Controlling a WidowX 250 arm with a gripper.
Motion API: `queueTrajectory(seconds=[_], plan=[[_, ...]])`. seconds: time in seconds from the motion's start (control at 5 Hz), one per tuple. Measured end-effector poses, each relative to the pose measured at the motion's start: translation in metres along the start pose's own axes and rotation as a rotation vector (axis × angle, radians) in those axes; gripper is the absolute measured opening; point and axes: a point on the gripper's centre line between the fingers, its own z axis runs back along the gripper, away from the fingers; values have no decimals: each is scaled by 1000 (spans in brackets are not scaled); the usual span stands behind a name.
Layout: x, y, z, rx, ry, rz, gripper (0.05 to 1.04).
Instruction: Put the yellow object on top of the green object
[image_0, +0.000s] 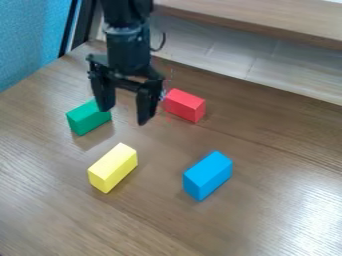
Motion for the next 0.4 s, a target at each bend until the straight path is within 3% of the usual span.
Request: queueTrajectory(seconds=[0.4], plan=[[-3, 1, -13, -22, -50, 16, 1000]])
